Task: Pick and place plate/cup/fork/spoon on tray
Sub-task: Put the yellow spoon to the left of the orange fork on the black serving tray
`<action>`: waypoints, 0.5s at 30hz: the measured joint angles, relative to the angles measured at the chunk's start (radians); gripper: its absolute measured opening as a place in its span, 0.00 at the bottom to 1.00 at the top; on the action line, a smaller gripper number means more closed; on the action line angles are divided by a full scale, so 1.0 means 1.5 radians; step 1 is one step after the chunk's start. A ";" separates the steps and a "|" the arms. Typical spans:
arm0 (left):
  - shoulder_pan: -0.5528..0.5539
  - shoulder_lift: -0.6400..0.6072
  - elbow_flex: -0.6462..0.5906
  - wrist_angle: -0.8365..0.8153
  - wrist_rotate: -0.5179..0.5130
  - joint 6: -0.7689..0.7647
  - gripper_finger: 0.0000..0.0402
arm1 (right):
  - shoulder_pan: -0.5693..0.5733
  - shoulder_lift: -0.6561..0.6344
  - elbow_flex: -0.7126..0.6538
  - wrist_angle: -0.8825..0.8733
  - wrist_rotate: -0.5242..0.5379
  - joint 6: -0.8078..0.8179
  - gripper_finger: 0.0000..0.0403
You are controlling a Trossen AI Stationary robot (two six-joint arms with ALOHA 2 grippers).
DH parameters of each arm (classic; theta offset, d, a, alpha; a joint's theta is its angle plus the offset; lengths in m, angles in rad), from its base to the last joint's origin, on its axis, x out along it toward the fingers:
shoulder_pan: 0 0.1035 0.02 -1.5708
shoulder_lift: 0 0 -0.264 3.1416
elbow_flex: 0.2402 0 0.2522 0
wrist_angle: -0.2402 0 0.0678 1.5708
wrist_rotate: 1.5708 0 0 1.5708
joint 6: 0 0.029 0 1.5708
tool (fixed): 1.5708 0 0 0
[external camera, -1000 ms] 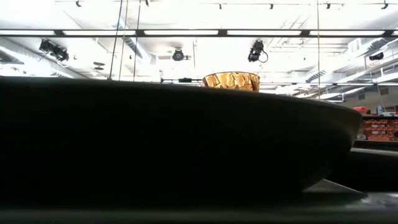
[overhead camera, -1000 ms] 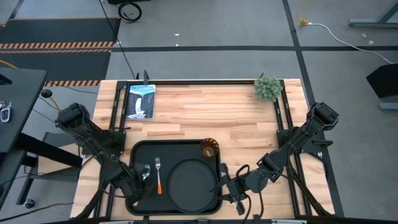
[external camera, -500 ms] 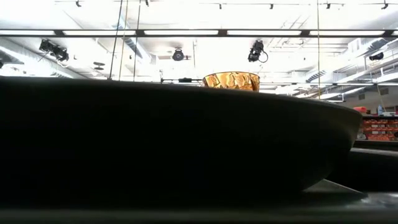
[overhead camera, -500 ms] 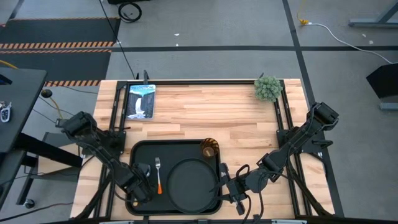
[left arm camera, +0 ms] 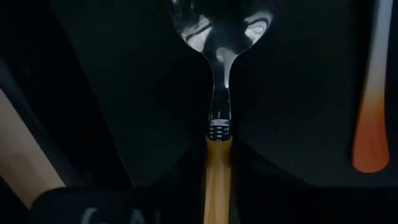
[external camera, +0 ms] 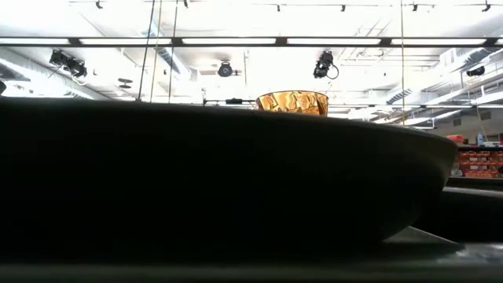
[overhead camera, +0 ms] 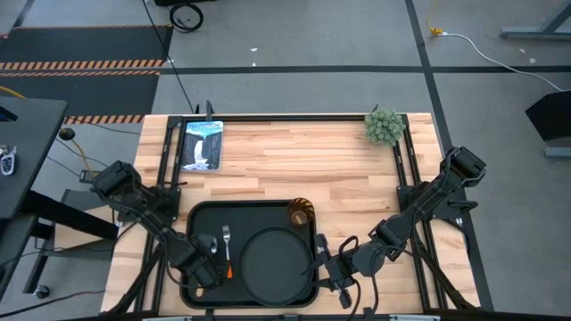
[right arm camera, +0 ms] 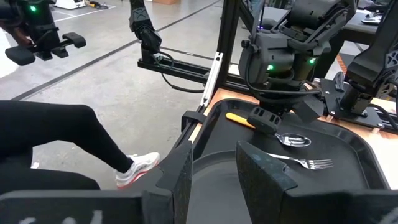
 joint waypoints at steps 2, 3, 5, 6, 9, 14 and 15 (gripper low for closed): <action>0.002 0.000 0.000 0.000 0.001 -0.006 0.13 | 0.000 0.000 0.000 0.000 0.000 0.000 0.32; 0.002 0.001 0.000 0.000 0.001 -0.012 0.13 | 0.000 0.000 0.000 0.000 0.000 0.000 0.32; 0.004 0.001 -0.001 0.000 -0.003 -0.025 0.13 | 0.000 0.000 0.000 0.000 0.000 0.000 0.32; 0.004 0.001 -0.001 0.000 -0.006 -0.028 0.14 | 0.000 0.000 0.000 0.001 0.000 0.000 0.32; 0.005 -0.001 -0.001 -0.003 -0.019 -0.043 0.17 | 0.000 0.000 0.000 0.001 0.000 0.000 0.32; 0.017 -0.001 -0.001 -0.007 -0.048 -0.051 0.16 | 0.000 0.000 0.000 0.007 -0.009 0.000 0.32; 0.020 -0.001 -0.001 -0.007 -0.053 -0.051 0.15 | 0.000 0.000 0.000 0.009 -0.012 0.000 0.32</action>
